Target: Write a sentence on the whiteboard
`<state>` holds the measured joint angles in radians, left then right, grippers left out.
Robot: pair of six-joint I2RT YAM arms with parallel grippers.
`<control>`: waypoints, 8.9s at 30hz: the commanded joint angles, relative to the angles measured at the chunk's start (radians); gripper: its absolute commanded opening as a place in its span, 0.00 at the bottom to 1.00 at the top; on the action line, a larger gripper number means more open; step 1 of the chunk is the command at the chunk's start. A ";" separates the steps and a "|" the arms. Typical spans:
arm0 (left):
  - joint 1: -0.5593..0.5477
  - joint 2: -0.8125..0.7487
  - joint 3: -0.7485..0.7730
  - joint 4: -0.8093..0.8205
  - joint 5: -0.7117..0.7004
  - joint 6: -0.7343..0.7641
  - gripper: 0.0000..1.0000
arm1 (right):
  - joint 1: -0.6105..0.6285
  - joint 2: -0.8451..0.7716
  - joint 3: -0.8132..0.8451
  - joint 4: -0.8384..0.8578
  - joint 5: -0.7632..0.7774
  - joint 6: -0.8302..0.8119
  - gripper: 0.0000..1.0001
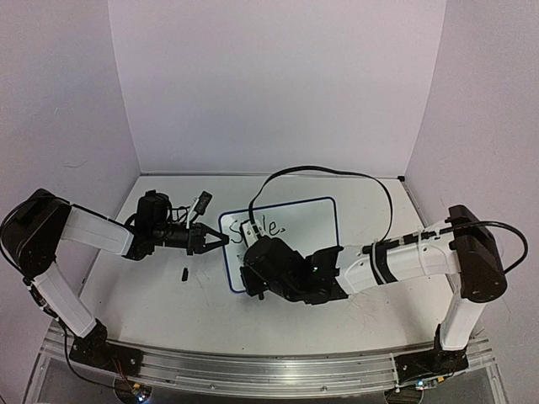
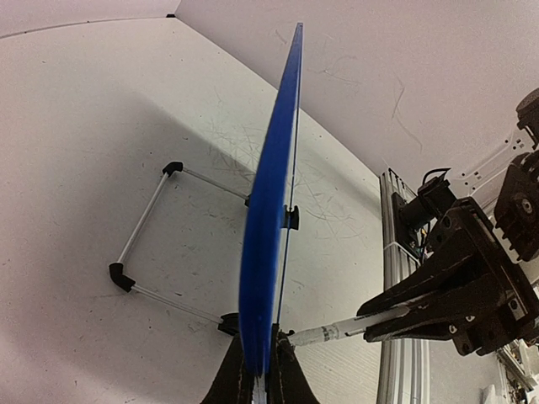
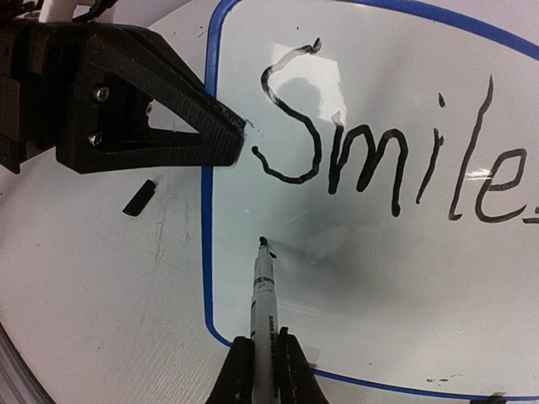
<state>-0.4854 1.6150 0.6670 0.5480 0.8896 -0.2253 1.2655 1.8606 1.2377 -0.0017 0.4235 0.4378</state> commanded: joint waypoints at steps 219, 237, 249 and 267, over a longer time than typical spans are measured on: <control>-0.007 0.025 0.023 -0.054 -0.057 0.039 0.00 | -0.016 -0.086 -0.054 -0.014 0.063 0.036 0.00; -0.007 0.032 0.026 -0.057 -0.052 0.046 0.00 | -0.041 -0.043 -0.015 -0.010 0.029 0.010 0.00; -0.007 0.030 0.020 -0.057 -0.055 0.049 0.00 | -0.031 -0.058 -0.042 -0.052 0.004 0.057 0.00; -0.007 0.028 0.015 -0.057 -0.054 0.056 0.00 | 0.000 -0.058 -0.075 -0.081 -0.017 0.117 0.00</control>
<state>-0.4854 1.6245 0.6735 0.5476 0.8967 -0.2237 1.2575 1.7985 1.1739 -0.0765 0.4046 0.5293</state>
